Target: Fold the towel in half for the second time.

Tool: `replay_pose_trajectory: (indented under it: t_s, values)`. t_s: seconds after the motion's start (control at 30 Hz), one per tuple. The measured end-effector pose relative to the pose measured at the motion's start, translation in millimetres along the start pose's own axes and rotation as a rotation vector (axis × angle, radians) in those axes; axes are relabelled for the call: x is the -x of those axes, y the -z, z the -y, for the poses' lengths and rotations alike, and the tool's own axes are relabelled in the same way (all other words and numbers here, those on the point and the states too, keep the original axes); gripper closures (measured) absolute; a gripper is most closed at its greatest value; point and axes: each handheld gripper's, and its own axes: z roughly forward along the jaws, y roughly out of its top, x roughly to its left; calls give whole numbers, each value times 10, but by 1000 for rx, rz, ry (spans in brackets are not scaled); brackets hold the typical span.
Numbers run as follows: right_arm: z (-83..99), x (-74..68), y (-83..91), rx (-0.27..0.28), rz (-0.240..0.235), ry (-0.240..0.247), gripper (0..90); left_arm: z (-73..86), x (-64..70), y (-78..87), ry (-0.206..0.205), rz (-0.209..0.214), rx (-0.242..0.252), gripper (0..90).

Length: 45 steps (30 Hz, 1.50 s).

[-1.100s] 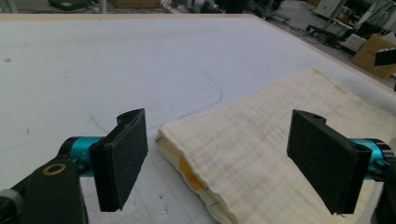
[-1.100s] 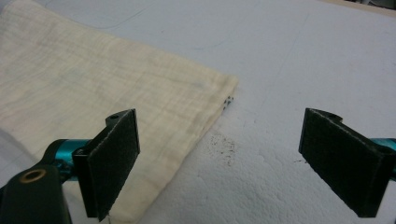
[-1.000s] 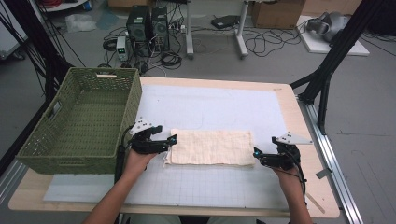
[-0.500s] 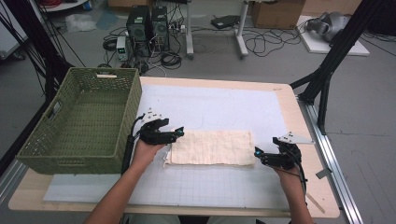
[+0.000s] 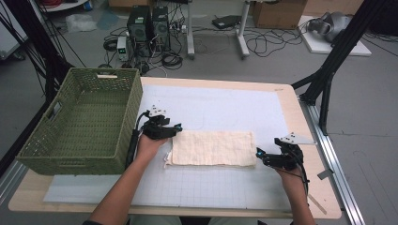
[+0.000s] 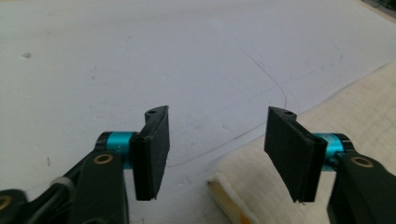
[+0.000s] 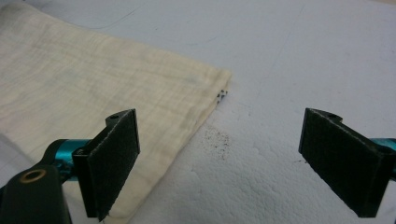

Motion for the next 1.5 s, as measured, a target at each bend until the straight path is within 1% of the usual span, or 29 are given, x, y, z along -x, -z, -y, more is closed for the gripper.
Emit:
replay_pose_trajectory:
  t_s: [0.07,0.13,0.17,0.37,0.53,0.57,0.63,0.67,0.77,0.83,0.93,1.03,1.07,1.13,1.2,1.27,1.3,1.37,1.43,1.5]
  values:
    - [-1,1,-2,4,-2,4,118,13,0,-18,-12,9,-20,481]
    - [-2,-2,0,5,-4,-6,118,23,-4,-35,-18,11,-31,497]
    - [-1,2,-1,5,-4,-8,118,29,-3,-44,-11,14,-32,503]
    - [3,-1,-15,-2,-3,-5,118,65,-4,-97,-18,20,-70,544]
    - [12,2,-21,-11,-5,-3,118,74,25,-87,-45,26,-95,607]
    - [13,3,-21,-12,-4,-3,118,73,30,-79,-41,34,-99,615]
    - [17,4,-20,-13,-4,-9,118,69,39,-49,-37,44,-90,612]
    - [19,6,-20,-14,-3,-8,118,65,44,-27,-28,48,-79,606]
    - [22,7,-21,-15,-4,-8,118,54,48,35,-20,42,-29,606]
    - [23,8,-25,-16,-5,-7,118,54,39,43,-15,53,-34,603]
    - [20,-1,-31,-16,-7,-4,118,83,59,8,-25,64,-67,600]
    - [20,-1,-34,-17,-6,-4,118,121,89,-31,-50,52,-96,597]
    - [21,-1,-35,-17,-7,-4,118,127,92,-34,-56,45,-88,602]
    - [20,-3,-36,-17,-8,-5,118,128,92,-34,-63,28,-87,640]
    - [19,-7,-42,-20,-9,-9,118,133,77,-32,-82,12,-86,718]
    - [15,-3,-60,-19,-7,-2,118,140,55,-32,-56,6,-76,791]
    - [13,-8,-68,-25,-8,-1,118,141,50,-32,-52,5,-76,807]
    - [4,-16,-88,-32,-11,-2,118,141,52,-32,-58,9,-79,837]
    - [-14,-19,-109,-33,-14,4,118,141,59,-32,-70,9,-81,850]
    - [-41,-21,-125,-29,-17,0,118,141,60,-35,-70,10,-80,858]
